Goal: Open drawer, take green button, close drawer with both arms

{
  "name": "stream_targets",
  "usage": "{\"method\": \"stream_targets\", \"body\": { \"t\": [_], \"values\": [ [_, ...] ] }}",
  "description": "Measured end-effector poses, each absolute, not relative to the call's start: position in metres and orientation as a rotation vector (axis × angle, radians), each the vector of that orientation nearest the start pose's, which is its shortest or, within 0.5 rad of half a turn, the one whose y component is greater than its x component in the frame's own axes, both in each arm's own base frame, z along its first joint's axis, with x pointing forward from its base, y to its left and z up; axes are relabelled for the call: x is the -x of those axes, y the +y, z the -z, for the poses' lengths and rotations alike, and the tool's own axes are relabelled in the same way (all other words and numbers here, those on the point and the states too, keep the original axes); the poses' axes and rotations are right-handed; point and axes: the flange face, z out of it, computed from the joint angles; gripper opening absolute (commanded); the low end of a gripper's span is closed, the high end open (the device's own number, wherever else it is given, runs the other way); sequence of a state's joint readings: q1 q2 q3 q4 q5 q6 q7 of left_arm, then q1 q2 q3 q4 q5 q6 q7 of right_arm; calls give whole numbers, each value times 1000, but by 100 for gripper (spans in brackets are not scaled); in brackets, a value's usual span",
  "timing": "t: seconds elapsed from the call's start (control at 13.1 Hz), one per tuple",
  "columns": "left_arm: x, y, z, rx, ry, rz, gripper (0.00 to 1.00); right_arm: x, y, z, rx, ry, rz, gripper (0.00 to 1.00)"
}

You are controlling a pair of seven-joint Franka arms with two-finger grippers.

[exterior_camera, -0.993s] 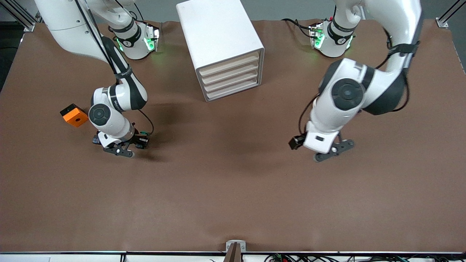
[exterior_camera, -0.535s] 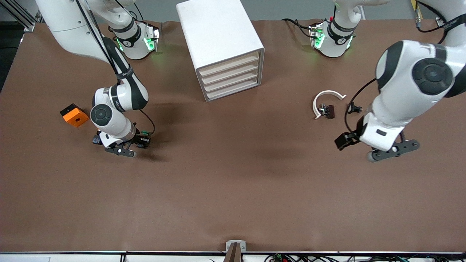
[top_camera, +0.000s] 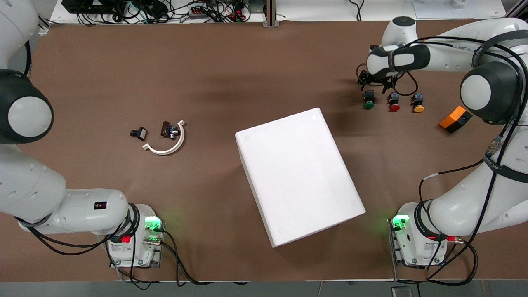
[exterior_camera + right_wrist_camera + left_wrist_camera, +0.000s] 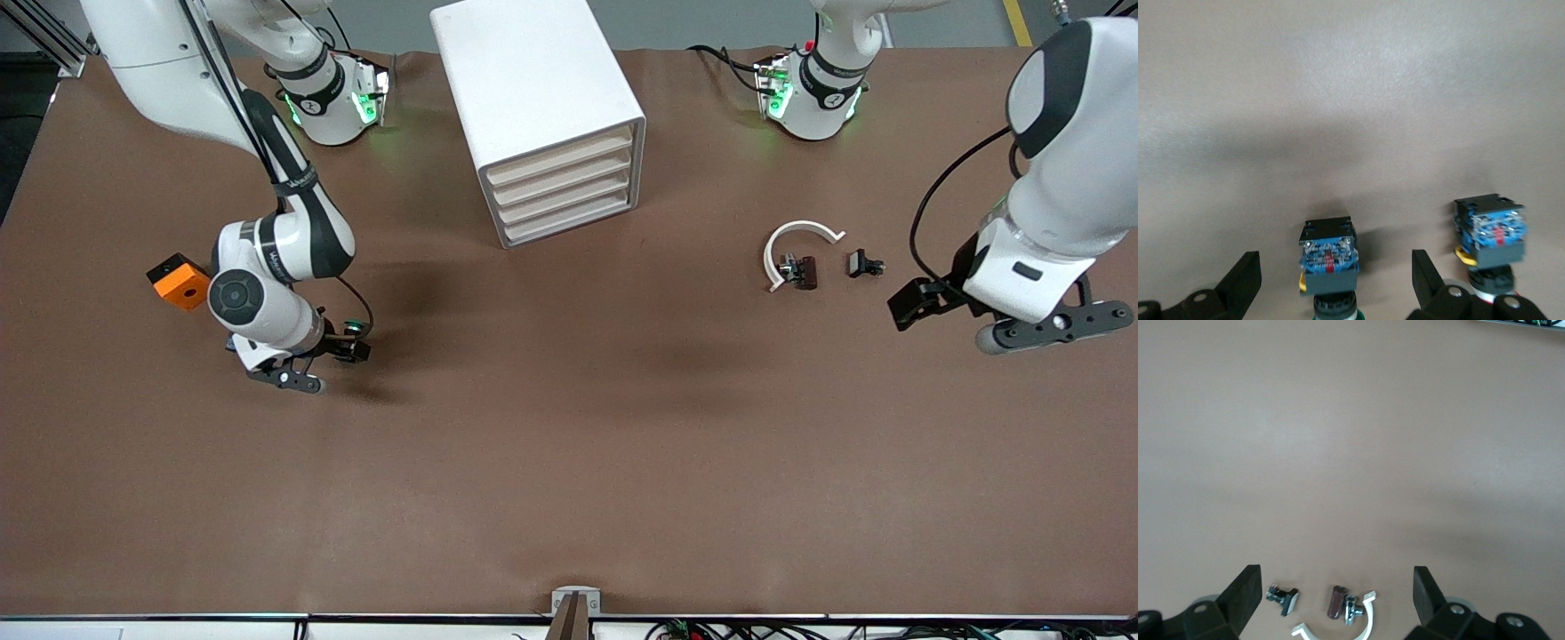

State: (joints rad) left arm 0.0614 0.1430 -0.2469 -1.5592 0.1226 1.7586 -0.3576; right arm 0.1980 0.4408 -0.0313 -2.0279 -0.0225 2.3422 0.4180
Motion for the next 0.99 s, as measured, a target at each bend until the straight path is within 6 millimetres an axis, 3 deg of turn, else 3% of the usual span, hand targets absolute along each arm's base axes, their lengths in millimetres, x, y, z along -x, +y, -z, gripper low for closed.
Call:
{"method": "stream_targets", "body": {
  "t": [0.38, 0.61, 0.76, 0.99],
  "values": [
    [-577, -85, -601, 3059, -187, 142, 100, -612, 90, -307, 3193, 376, -318, 100],
    [-544, -69, -620, 3097, -179, 139, 100, -617, 80, -364, 3196, 305, -438, 100],
    [-520, -62, -628, 3098, -165, 91, 100, -617, 58, -411, 3183, 246, -509, 100],
    [-499, -61, -639, 3092, -139, 37, 100, -608, 6, -469, 3142, 170, -581, 100]
  ]
}}
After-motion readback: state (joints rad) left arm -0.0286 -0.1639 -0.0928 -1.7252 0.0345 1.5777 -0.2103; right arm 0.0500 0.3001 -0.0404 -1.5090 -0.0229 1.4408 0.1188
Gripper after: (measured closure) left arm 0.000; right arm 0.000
